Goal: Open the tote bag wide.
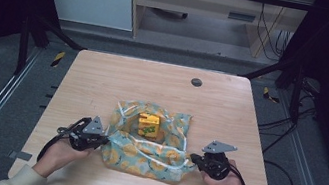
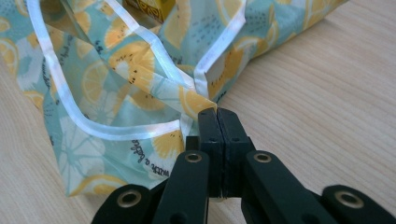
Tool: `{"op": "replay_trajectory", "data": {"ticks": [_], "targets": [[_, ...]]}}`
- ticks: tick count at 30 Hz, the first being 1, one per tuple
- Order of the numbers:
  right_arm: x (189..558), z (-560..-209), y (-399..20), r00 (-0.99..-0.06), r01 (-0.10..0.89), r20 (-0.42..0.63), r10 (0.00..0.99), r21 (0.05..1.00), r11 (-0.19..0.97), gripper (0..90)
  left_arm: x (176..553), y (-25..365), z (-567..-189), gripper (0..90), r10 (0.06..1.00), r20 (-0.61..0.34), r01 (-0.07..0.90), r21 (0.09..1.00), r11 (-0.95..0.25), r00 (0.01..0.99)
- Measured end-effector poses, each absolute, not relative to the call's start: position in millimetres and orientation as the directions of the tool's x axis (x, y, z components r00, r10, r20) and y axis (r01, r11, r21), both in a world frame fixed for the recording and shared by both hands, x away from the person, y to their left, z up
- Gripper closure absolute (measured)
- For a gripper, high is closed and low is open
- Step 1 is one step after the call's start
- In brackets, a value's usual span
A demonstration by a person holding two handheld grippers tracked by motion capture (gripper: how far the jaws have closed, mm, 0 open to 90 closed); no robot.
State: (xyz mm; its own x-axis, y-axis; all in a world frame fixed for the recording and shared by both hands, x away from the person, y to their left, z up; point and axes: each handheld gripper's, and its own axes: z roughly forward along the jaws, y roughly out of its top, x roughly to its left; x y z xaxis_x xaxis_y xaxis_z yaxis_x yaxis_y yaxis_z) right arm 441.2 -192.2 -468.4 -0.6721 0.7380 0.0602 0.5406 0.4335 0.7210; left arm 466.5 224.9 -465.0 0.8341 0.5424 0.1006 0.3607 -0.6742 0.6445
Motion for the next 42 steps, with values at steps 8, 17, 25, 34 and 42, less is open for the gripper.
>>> {"op": "replay_trajectory", "data": {"ticks": [8,17,25,34,42], "targets": [[441.5,-468.5,-191.4,-0.673,0.544,0.07,0.737,0.721,0.428,73.7,465.0,227.8,-464.2,79.3,0.562,0.108,0.363,0.661,-0.656,0.82],[440.0,-436.7,-184.3,-0.681,0.487,0.032,0.732,0.766,0.419,40.4,456.2,231.9,-433.9,56.9,0.56,0.113,0.316,0.727,-0.61,0.821],[451.4,-413.4,-165.6,-0.702,0.449,0.004,0.712,0.778,0.439,33.9,452.7,233.7,-417.4,43.7,0.528,0.11,0.279,0.748,-0.602,0.842],[479.6,-416.1,-131.6,-0.707,0.457,0.01,0.707,0.769,0.446,37.7,450.9,221.3,-416.4,35.0,0.508,0.082,0.275,0.762,-0.586,0.857],[503.8,-423.4,-101.8,-0.712,0.468,-0.014,0.702,0.736,0.489,62.9,455.7,190.3,-431.0,31.0,0.462,0.101,0.264,0.706,-0.657,0.881]]}}
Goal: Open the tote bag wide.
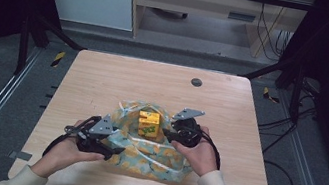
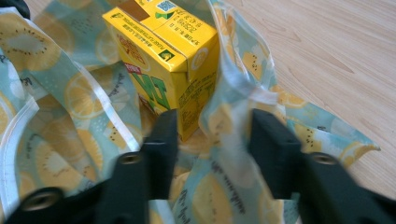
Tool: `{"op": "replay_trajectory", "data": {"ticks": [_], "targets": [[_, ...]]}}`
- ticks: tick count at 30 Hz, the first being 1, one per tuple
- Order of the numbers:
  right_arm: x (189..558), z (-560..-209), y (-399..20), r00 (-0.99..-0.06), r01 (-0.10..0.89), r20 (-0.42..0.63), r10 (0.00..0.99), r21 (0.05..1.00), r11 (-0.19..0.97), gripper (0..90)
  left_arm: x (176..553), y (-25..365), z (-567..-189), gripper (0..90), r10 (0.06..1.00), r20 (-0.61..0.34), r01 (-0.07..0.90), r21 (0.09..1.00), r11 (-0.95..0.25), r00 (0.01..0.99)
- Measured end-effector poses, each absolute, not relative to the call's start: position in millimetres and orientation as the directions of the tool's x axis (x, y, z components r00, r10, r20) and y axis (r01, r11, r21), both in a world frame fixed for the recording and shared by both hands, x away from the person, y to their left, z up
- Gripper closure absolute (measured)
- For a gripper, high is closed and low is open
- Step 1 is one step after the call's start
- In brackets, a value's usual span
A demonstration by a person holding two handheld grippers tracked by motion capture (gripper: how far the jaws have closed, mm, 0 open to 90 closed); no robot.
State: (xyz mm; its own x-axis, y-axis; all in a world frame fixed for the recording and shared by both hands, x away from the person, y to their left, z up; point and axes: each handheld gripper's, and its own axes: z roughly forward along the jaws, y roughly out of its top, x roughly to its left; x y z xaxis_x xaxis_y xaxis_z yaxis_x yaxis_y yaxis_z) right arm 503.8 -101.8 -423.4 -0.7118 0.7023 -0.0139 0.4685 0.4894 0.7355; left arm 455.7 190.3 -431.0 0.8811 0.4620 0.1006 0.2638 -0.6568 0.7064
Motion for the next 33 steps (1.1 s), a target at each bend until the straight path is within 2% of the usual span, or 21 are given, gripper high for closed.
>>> {"op": "replay_trajectory", "data": {"ticks": [1,2,3,4,6,7,8,10,17,25,33], "targets": [[505.5,-423.6,-100.1,-0.712,0.469,-0.017,0.702,0.732,0.494,69.5,456.4,188.7,-434.4,37.1,0.456,0.102,0.263,0.698,-0.666,0.884],[505.5,-423.6,-100.1,-0.712,0.469,-0.017,0.702,0.732,0.494,69.5,457.0,187.7,-437.3,37.1,0.447,0.109,0.257,0.689,-0.678,0.888],[509.8,-422.5,-98.2,-0.711,0.469,-0.023,0.703,0.73,0.497,80.2,457.6,187.1,-440.2,45.9,0.445,0.108,0.258,0.685,-0.681,0.889],[509.8,-422.5,-98.2,-0.711,0.469,-0.023,0.703,0.73,0.497,80.2,459.0,186.9,-442.7,45.9,0.442,0.105,0.261,0.679,-0.686,0.891],[515.7,-421.0,-97.1,-0.714,0.467,-0.023,0.7,0.73,0.499,87.3,461.5,186.3,-448.5,57.1,0.449,0.108,0.269,0.67,-0.692,0.887],[519.0,-420.1,-96.5,-0.712,0.465,-0.029,0.701,0.729,0.503,88.8,463.0,185.9,-451.6,60.7,0.457,0.108,0.276,0.668,-0.691,0.883],[526.5,-418.1,-95.4,-0.713,0.464,-0.025,0.701,0.733,0.498,90.0,465.6,184.2,-455.9,70.2,0.462,0.11,0.281,0.663,-0.694,0.88],[534.3,-414.9,-94.5,-0.71,0.46,-0.028,0.703,0.738,0.494,90.0,466.6,183.5,-456.1,78.1,0.472,0.116,0.285,0.665,-0.691,0.874],[555.8,-400.4,-96.8,-0.68,0.451,-0.016,0.733,0.779,0.436,90.0,462.9,185.8,-437.4,85.7,0.487,0.123,0.262,0.717,-0.646,0.865],[589.6,-422.7,-100.0,-0.641,0.518,0.019,0.767,0.748,0.414,90.0,459.8,177.1,-462.0,87.3,0.43,0.137,0.263,0.617,-0.741,0.892],[599.9,-443.9,-102.5,-0.616,0.566,0.043,0.787,0.719,0.404,90.0,457.9,175.7,-470.3,87.5,0.409,0.129,0.261,0.591,-0.764,0.903]]}}
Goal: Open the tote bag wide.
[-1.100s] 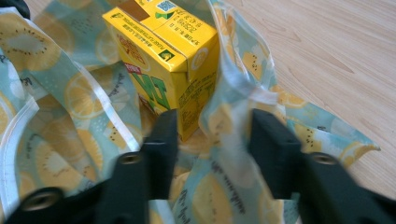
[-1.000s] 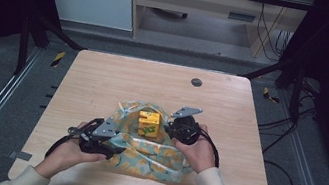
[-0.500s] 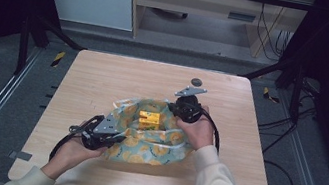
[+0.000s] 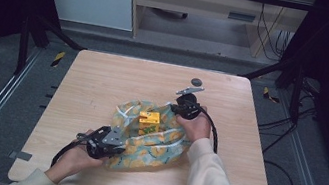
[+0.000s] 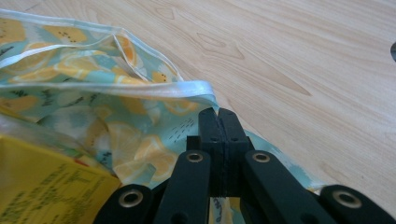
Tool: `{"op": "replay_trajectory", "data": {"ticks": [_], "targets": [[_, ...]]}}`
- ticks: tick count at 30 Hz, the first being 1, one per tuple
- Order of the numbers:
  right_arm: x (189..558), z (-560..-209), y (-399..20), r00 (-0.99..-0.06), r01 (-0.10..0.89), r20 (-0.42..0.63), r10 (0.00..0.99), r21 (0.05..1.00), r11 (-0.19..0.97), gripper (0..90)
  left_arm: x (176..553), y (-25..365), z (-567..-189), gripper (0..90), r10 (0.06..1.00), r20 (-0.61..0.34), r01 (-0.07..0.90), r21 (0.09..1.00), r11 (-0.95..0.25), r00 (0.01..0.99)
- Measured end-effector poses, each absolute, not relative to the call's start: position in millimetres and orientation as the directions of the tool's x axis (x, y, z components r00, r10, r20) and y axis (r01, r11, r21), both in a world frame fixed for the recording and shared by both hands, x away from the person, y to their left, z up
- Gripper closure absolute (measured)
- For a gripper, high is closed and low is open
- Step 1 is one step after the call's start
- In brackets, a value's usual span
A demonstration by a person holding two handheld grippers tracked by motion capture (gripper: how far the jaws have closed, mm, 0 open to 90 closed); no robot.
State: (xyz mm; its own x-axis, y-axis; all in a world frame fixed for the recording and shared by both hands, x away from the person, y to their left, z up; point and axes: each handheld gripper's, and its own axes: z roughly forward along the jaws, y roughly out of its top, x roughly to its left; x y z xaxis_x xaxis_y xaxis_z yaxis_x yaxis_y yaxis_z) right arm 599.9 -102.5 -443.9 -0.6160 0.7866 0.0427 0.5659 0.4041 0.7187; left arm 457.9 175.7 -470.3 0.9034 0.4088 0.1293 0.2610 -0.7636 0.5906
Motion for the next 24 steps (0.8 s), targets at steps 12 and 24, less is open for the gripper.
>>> {"op": "replay_trajectory", "data": {"ticks": [12,24], "targets": [[602.7,-448.3,-111.0,-0.598,0.594,0.054,0.8,0.701,0.396,90.0,463.4,188.5,-471.1,87.5,0.437,0.138,0.287,0.577,-0.765,0.889],[595.8,-452.3,-120.6,-0.586,0.614,0.067,0.807,0.687,0.389,89.7,465.5,193.9,-472.8,87.2,0.458,0.147,0.299,0.579,-0.759,0.877]]}}
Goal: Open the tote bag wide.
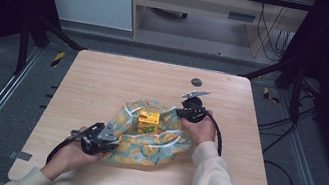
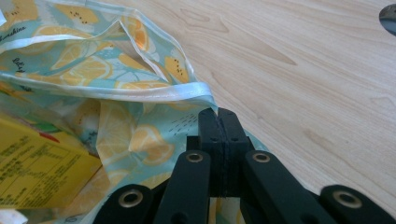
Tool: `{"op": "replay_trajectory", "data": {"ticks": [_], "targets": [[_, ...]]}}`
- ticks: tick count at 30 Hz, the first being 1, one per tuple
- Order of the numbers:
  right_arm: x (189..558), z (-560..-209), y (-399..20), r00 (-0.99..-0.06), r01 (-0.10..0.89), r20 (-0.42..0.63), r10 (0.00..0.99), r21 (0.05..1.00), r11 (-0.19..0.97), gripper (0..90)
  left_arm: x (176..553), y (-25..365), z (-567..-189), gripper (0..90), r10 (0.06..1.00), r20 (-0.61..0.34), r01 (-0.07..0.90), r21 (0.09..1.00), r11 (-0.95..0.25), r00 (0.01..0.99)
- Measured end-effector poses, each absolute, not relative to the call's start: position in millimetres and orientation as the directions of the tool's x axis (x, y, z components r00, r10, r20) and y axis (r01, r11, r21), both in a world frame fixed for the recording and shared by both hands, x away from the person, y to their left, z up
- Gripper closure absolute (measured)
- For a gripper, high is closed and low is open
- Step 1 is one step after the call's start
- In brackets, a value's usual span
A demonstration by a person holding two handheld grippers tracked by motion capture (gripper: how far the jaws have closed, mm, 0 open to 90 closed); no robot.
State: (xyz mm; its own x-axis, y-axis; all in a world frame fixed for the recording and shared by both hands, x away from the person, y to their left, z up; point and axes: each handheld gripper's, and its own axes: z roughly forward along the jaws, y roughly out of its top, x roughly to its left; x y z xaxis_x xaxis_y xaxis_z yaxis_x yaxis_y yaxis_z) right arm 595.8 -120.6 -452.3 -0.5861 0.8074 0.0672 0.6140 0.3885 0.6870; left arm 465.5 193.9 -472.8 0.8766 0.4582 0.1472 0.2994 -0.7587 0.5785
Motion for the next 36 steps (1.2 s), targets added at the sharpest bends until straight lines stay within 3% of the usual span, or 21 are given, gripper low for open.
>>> {"op": "replay_trajectory", "data": {"ticks": [2,4,5,9,13,17,25,33,36], "targets": [[595.6,-452.2,-120.9,-0.589,0.611,0.064,0.806,0.687,0.392,88.8,464.9,193.7,-472.9,87.0,0.447,0.143,0.296,0.568,-0.768,0.883],[594.5,-447.7,-123.3,-0.584,0.602,0.067,0.809,0.704,0.377,75.4,464.1,193.4,-472.7,84.4,0.452,0.138,0.299,0.578,-0.759,0.881],[594.5,-447.7,-123.3,-0.584,0.602,0.067,0.809,0.704,0.377,75.4,463.8,193.6,-471.3,84.4,0.454,0.139,0.298,0.583,-0.756,0.88],[588.6,-433.9,-127.4,-0.562,0.578,0.07,0.824,0.745,0.332,48.9,461.6,195.0,-461.9,65.8,0.481,0.151,0.289,0.634,-0.717,0.863],[575.7,-419.1,-131.7,-0.568,0.546,0.05,0.821,0.77,0.331,35.8,458.7,194.6,-448.6,47.0,0.508,0.15,0.28,0.687,-0.671,0.848],[563.8,-406.6,-134.9,-0.572,0.523,0.049,0.819,0.79,0.318,30.1,458.5,193.5,-434.8,37.8,0.524,0.141,0.274,0.724,-0.634,0.84],[519.9,-402.6,-135.2,-0.617,0.491,0.029,0.786,0.795,0.356,25.1,479.1,194.8,-414.6,39.4,0.586,0.195,0.261,0.754,-0.603,0.787],[479.6,-429.0,-143.1,-0.616,0.52,0.041,0.787,0.771,0.367,18.8,516.8,193.7,-417.6,41.5,0.627,0.212,0.297,0.739,-0.605,0.75],[470.9,-441.0,-146.4,-0.6,0.554,0.059,0.798,0.75,0.361,17.3,527.9,193.8,-426.5,46.0,0.633,0.199,0.329,0.717,-0.615,0.748]]}}
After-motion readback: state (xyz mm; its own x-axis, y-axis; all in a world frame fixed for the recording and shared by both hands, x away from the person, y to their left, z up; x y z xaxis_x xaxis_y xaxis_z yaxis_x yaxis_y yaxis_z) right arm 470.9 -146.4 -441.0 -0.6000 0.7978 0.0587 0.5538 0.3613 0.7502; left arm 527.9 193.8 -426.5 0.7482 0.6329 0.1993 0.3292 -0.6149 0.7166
